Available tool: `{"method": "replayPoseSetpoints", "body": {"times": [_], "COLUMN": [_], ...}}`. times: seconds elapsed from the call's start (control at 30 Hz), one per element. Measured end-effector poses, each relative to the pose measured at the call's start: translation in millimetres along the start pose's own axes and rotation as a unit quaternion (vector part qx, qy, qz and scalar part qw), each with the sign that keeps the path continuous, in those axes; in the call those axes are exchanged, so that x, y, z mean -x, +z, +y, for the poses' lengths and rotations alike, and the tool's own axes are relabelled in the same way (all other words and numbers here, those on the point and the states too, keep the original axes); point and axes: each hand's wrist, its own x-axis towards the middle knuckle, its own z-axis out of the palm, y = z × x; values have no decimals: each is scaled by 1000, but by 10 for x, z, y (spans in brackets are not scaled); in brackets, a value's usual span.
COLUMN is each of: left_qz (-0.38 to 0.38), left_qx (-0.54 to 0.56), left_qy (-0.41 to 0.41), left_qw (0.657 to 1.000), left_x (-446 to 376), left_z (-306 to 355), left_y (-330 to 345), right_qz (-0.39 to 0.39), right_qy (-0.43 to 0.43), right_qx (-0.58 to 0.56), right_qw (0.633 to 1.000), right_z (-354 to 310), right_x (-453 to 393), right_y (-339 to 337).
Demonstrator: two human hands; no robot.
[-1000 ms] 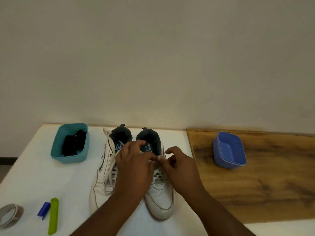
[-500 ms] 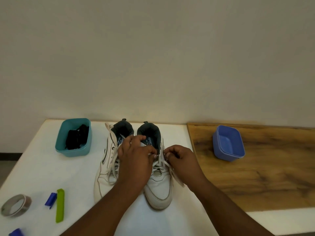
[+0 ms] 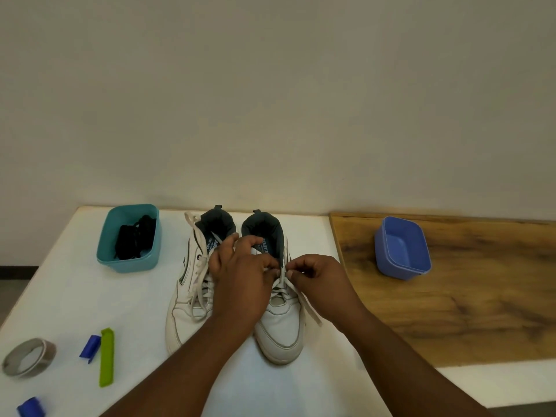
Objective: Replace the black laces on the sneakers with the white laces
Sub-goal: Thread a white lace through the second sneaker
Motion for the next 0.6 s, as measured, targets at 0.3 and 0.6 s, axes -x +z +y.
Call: {"method": "replayPoseSetpoints", "body": {"times": [0.3,0.6], "left_qz": [-3,-85], "left_qx": [1,-77], "left_qy": [41,93], "left_qw": [999,989], "left_x": [-7,16], "left_z": [-54,-120], "left_y": [17,-95], "right_qz": [23,105], "right_qy": [-80,116], "right_qx": [154,-275], "right_qw": [985,949], "right_z": [-58,-219], "right_x": [55,18], "right_y": [60,80]}}
